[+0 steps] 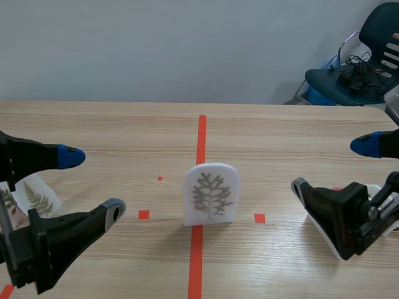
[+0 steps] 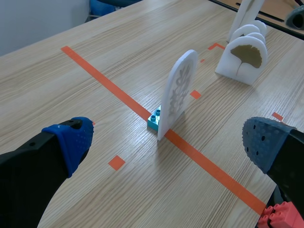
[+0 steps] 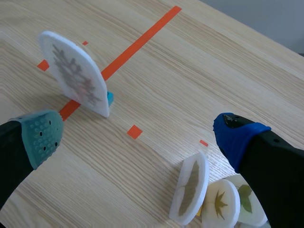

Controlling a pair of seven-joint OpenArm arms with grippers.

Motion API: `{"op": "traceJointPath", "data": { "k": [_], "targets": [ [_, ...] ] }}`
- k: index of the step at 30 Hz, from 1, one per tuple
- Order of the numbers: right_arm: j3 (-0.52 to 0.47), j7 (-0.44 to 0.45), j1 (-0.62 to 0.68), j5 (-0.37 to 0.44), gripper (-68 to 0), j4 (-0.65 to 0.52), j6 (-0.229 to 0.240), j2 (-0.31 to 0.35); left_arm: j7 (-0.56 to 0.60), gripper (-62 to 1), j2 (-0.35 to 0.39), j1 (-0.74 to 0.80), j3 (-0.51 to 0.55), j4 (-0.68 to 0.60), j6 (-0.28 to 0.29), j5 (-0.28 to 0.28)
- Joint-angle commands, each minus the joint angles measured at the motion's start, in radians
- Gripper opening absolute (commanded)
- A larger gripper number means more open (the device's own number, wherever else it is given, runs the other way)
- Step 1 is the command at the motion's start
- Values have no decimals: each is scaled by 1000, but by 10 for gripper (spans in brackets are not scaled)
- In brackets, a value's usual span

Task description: Do the leaf sorting experiment

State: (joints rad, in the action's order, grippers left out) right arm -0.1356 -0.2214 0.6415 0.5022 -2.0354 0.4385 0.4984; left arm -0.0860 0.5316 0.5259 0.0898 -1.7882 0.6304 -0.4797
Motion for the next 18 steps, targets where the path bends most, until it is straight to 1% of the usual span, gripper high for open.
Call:
{"op": "traceJointPath", "data": {
  "k": [1, 7, 10, 11, 14, 16, 18],
  "targets": [
    [-8, 18, -24, 7, 4, -2, -4, -6, 17, 14, -10, -5, -2, -3, 1, -10],
    [-8, 21, -24, 7, 4, -2, -4, -6, 5, 14, -10, -5, -2, -3, 1, -10],
    [-8, 21, -24, 7, 4, -2, -4, -6, -6, 14, -10, -5, -6, 0, 2, 14],
    [-8, 21, -24, 7, 4, -2, -4, -6, -5, 14, -7, -6, -14, 8, 2, 25],
    [-8, 20, -24, 7, 4, -2, -4, -6, 1, 14, 1, -18, -68, 63, 2, 32],
    [-8, 20, -24, 7, 4, -2, -4, -6, 35, 14, 1, -51, -126, 127, 2, 71],
    [-8, 18, -24, 6, 4, -2, -4, -6, 93, 14, -2, -105, -196, 205, -7, 131]
  ]
}}
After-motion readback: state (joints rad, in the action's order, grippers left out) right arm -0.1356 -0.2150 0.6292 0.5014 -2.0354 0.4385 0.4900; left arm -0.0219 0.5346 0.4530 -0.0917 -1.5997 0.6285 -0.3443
